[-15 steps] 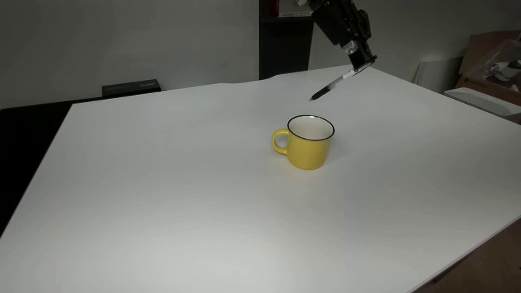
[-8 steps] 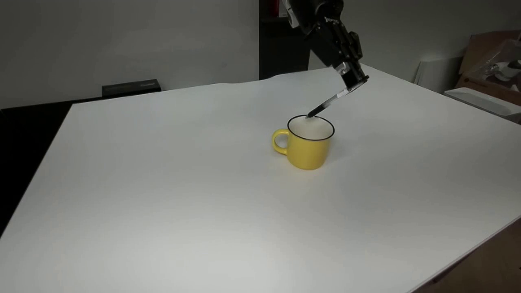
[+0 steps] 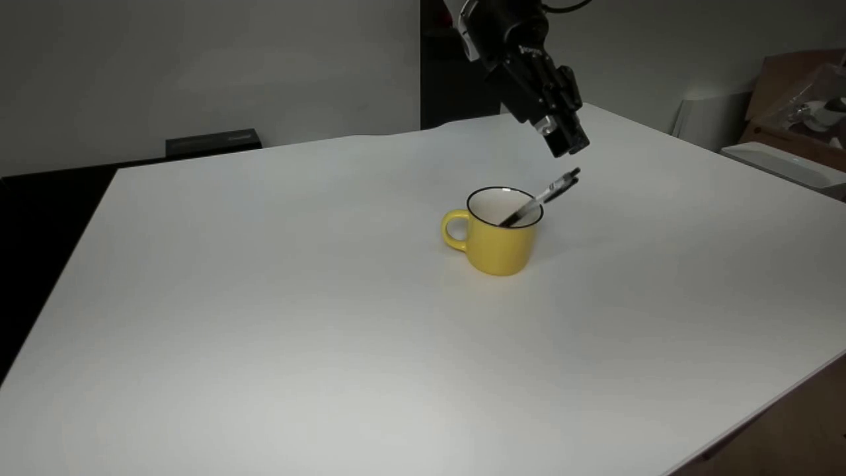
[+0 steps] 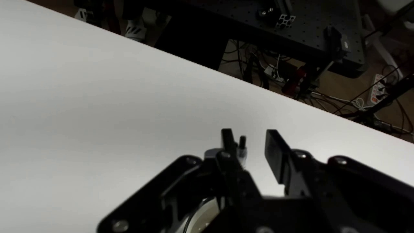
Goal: Put the pen in the cup
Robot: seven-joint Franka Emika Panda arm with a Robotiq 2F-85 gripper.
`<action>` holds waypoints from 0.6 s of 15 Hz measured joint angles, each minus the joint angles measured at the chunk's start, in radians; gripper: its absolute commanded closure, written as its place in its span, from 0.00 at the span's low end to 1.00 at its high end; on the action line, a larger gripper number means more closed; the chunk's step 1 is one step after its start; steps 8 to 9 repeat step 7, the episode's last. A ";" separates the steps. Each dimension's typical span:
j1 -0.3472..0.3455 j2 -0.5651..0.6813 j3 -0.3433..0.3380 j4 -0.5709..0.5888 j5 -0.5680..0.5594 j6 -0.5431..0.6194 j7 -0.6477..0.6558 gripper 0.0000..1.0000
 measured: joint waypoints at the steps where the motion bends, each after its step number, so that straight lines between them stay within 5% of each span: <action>1: 0.000 0.005 0.000 0.006 0.000 -0.001 0.000 0.30; 5: -0.002 0.017 0.000 0.029 0.003 0.002 0.000 0.04; 9: -0.002 0.017 0.000 0.038 0.007 0.018 0.000 0.00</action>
